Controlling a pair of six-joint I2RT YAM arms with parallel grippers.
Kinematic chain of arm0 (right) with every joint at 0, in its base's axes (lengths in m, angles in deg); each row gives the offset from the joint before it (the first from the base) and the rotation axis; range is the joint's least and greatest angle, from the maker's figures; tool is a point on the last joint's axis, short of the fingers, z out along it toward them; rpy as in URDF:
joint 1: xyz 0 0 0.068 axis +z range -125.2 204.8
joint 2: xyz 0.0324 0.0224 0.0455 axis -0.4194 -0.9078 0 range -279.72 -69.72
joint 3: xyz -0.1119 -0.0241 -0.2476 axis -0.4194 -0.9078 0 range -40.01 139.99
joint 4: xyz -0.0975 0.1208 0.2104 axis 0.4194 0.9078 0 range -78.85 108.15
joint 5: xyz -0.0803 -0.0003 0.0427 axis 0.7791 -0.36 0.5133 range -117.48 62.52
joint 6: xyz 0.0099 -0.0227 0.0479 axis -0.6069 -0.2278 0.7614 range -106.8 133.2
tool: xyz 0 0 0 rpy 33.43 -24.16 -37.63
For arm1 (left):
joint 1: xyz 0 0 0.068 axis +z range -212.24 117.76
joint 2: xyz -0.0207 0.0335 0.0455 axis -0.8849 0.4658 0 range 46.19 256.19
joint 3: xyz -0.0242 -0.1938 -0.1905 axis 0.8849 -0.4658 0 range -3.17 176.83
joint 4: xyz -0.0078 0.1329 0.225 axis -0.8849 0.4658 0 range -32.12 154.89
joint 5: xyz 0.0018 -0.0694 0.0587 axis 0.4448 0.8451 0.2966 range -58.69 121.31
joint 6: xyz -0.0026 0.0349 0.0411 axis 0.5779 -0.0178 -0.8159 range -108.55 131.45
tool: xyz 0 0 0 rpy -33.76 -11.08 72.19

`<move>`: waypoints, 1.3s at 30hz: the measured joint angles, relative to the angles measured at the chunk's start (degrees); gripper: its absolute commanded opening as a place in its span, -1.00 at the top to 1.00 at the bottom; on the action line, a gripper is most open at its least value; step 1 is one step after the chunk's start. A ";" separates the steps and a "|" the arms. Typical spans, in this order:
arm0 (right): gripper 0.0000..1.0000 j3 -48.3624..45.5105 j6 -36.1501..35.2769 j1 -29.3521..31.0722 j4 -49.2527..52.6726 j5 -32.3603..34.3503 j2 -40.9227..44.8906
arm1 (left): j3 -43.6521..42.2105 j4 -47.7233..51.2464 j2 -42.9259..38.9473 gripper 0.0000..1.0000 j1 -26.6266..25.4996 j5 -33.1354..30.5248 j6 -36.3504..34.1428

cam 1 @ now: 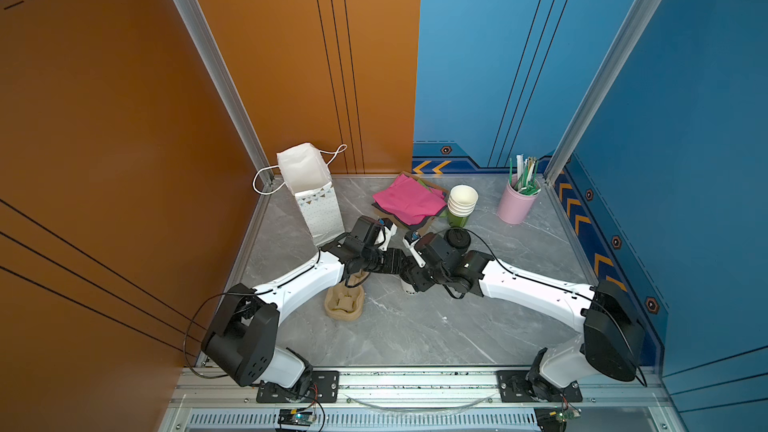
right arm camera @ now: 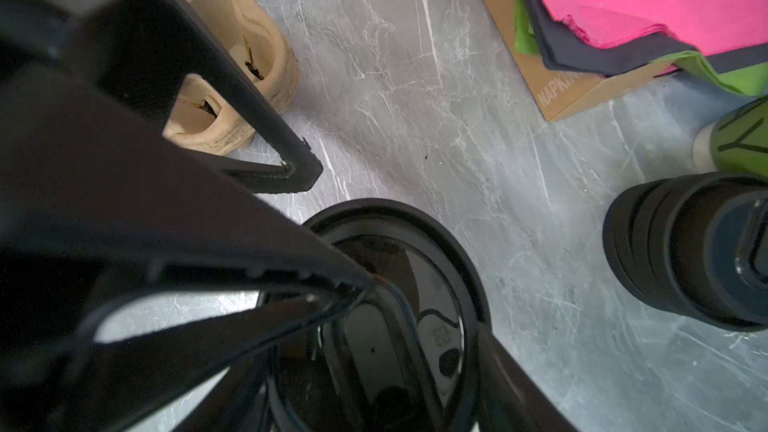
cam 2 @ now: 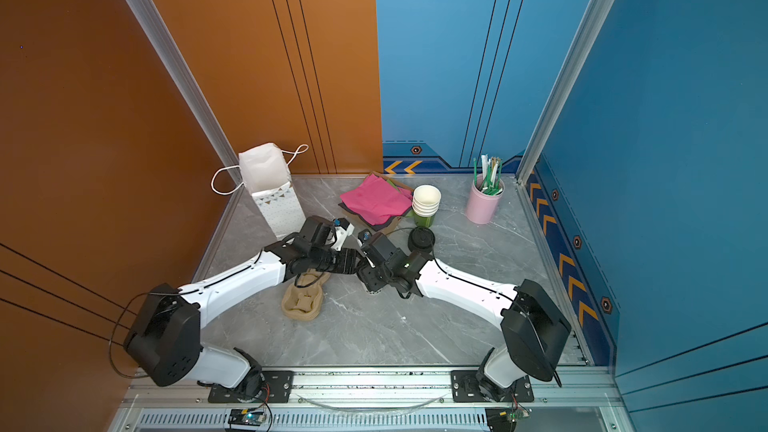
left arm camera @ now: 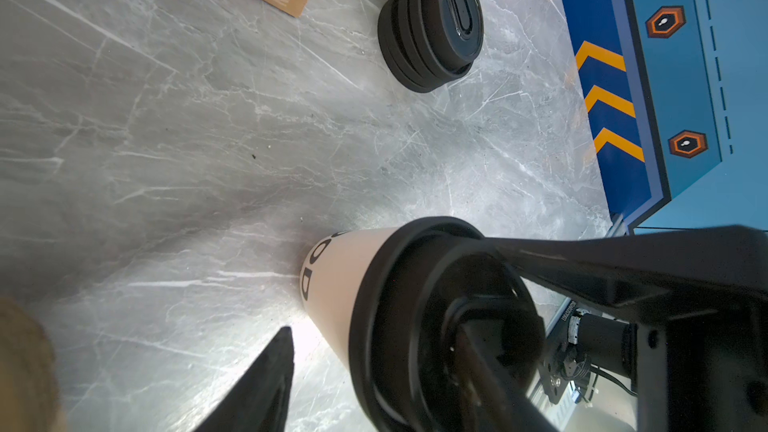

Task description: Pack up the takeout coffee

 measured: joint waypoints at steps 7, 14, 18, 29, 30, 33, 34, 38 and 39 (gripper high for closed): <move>-0.49 0.02 0.02 -0.79 0.39 -2.19 0.39 | 0.66 1.27 0.00 -0.22 -0.94 -2.12 -0.15; -0.59 0.33 0.24 -1.16 1.18 -3.89 0.74 | 0.68 1.73 -0.24 -0.21 -1.51 -2.91 -0.15; -0.63 0.35 0.50 -1.20 1.53 -4.79 1.16 | 0.68 1.95 -0.39 -0.22 -1.88 -3.50 -0.15; -0.72 -0.07 1.84 -2.51 3.63 -6.62 3.43 | 0.68 2.10 -0.57 -0.21 -2.45 -4.13 -0.17; -0.72 -0.31 1.97 -2.80 4.04 -6.62 3.65 | 0.68 2.16 -0.61 -0.21 -2.51 -4.28 -0.15; -0.74 -0.85 2.05 -3.39 4.70 -6.75 4.13 | 0.68 2.10 -0.70 -0.21 -2.62 -4.81 -0.15; -0.76 -1.07 2.19 -3.43 4.70 -6.73 4.42 | 0.68 2.14 -0.76 -0.21 -2.64 -4.96 -0.15; -0.78 -2.25 3.13 -4.20 4.72 -6.71 6.51 | 0.68 2.40 -0.98 -0.21 -2.71 -5.27 -0.17; -0.79 -2.84 3.48 -4.63 4.66 -6.80 7.54 | 0.68 2.49 -1.03 -0.21 -2.78 -5.35 -0.17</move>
